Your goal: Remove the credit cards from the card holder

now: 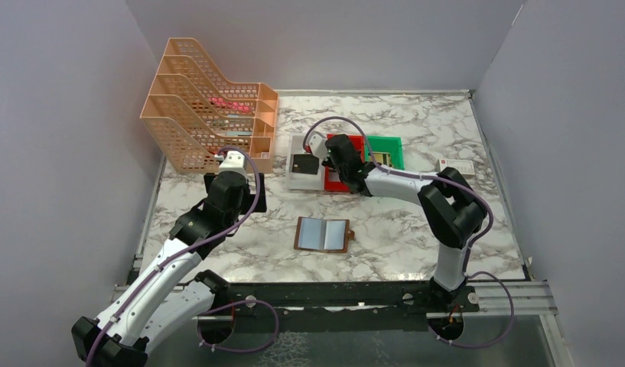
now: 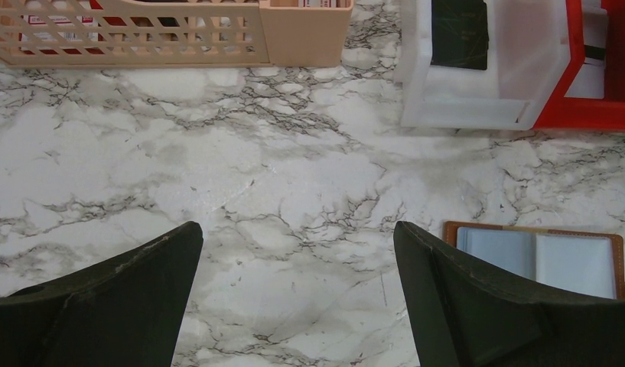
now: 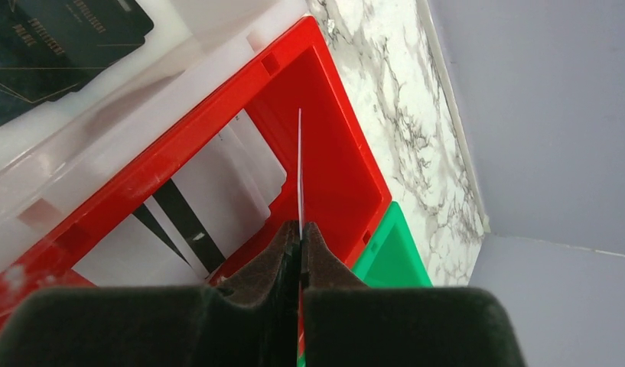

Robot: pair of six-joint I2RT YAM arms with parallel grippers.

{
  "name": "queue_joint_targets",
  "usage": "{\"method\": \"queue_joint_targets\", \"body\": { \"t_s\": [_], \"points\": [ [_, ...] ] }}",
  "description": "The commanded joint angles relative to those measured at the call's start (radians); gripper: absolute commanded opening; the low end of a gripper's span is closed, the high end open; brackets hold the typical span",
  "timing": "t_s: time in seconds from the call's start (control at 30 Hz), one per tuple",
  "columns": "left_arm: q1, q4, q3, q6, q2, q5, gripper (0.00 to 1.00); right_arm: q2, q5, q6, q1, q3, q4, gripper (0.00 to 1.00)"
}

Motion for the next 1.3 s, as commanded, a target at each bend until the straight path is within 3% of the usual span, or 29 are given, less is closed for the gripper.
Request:
{"method": "queue_joint_targets", "body": {
  "t_s": [0.0,0.13,0.67,0.87,1.27],
  "points": [
    [0.006,0.021,-0.002,0.012,-0.007,0.029,0.99,0.029,-0.072,-0.045,-0.021,0.026,0.026,0.06],
    [0.006,0.022,-0.003,0.013,-0.005,0.033,0.99,0.030,-0.121,-0.030,-0.035,0.026,0.034,0.11],
    [0.008,0.022,-0.003,0.014,-0.002,0.039,0.99,0.105,-0.168,-0.002,-0.047,0.058,-0.036,0.12],
    [0.009,0.023,-0.003,0.013,-0.002,0.040,0.99,0.044,-0.199,0.030,-0.049,0.033,-0.068,0.20],
    [0.013,0.021,-0.001,0.012,0.011,0.049,0.99,-0.096,-0.228,0.153,-0.050,-0.005,-0.147,0.22]
  ]
}}
